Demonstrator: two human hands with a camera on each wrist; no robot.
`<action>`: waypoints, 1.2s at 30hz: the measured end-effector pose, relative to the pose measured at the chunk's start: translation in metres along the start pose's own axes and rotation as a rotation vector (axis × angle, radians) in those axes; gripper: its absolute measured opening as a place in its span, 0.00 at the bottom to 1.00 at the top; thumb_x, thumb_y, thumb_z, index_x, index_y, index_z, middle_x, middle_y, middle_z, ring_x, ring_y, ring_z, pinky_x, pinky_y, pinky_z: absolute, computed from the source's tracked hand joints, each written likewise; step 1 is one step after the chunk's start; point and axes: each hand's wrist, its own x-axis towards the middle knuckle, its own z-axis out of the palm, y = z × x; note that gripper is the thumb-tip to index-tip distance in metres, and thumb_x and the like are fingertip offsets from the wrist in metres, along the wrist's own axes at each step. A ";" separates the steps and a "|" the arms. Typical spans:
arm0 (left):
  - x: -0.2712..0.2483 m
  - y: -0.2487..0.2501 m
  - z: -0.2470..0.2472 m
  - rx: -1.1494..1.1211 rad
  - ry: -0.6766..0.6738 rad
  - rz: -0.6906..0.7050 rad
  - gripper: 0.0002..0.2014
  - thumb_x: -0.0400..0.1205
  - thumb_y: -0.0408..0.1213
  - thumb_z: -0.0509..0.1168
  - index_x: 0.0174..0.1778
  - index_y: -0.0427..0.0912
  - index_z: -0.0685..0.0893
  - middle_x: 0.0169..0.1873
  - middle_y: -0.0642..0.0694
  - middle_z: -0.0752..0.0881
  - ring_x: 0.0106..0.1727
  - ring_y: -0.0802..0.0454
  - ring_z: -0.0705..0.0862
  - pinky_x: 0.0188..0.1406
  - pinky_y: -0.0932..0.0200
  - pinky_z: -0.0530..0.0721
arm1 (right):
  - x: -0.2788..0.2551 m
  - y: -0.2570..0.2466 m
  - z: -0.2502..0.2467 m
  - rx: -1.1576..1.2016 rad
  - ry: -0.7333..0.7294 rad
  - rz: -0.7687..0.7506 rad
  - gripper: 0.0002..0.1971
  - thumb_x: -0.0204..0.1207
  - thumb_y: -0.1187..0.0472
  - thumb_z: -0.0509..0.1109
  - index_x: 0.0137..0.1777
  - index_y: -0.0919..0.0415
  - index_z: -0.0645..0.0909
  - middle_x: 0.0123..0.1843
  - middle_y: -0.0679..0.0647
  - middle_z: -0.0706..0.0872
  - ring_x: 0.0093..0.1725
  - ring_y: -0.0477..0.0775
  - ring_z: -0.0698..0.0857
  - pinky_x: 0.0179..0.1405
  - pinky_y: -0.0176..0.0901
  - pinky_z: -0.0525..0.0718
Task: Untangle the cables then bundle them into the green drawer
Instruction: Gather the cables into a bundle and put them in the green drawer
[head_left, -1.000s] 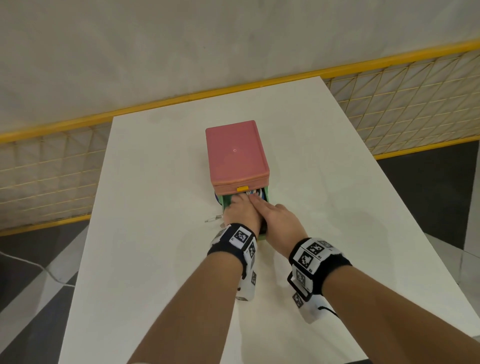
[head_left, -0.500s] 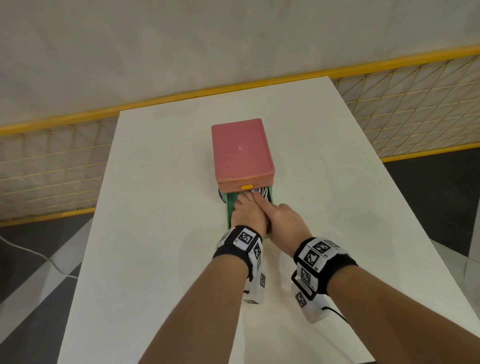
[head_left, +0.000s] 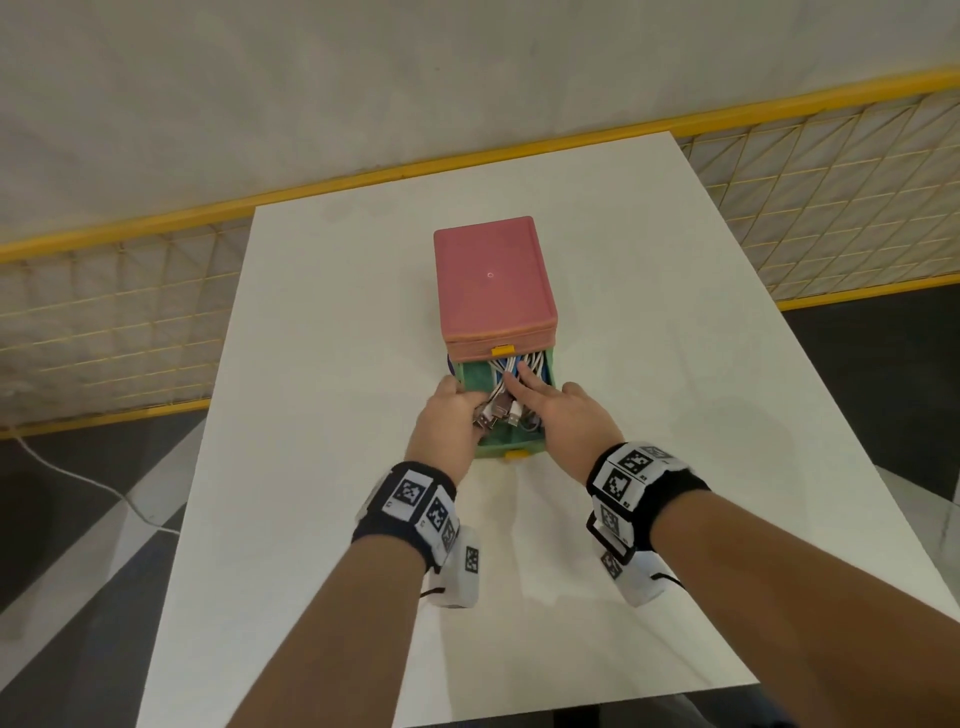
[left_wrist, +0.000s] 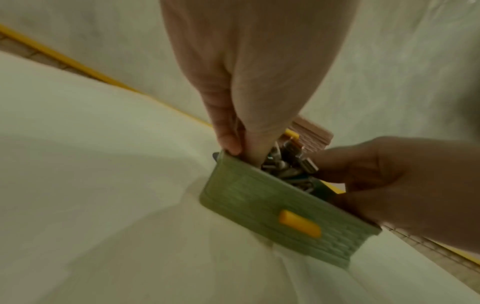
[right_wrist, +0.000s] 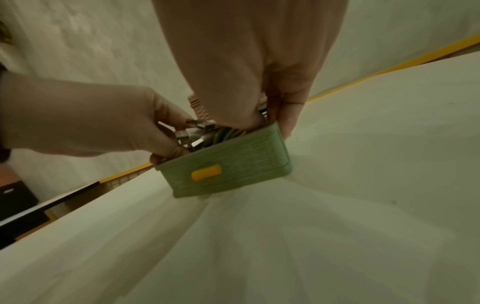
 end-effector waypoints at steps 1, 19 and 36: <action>0.000 0.003 0.001 0.001 0.011 -0.032 0.18 0.73 0.26 0.75 0.60 0.39 0.88 0.52 0.40 0.79 0.50 0.41 0.84 0.53 0.53 0.81 | -0.001 -0.001 -0.001 -0.005 0.001 0.002 0.42 0.75 0.79 0.52 0.84 0.45 0.47 0.87 0.45 0.48 0.51 0.55 0.69 0.55 0.47 0.79; -0.008 0.006 0.025 -0.105 0.087 0.080 0.11 0.82 0.30 0.69 0.58 0.29 0.84 0.46 0.43 0.74 0.47 0.51 0.74 0.50 0.67 0.79 | -0.009 0.006 0.012 0.007 0.233 -0.200 0.25 0.79 0.67 0.66 0.77 0.64 0.70 0.81 0.60 0.67 0.80 0.61 0.67 0.81 0.55 0.55; 0.034 0.018 -0.032 0.022 0.212 0.111 0.40 0.73 0.13 0.58 0.83 0.38 0.63 0.81 0.37 0.67 0.81 0.40 0.67 0.82 0.52 0.64 | -0.010 -0.011 0.008 -0.306 -0.091 -0.208 0.28 0.84 0.71 0.46 0.83 0.69 0.42 0.85 0.67 0.43 0.85 0.65 0.48 0.84 0.52 0.52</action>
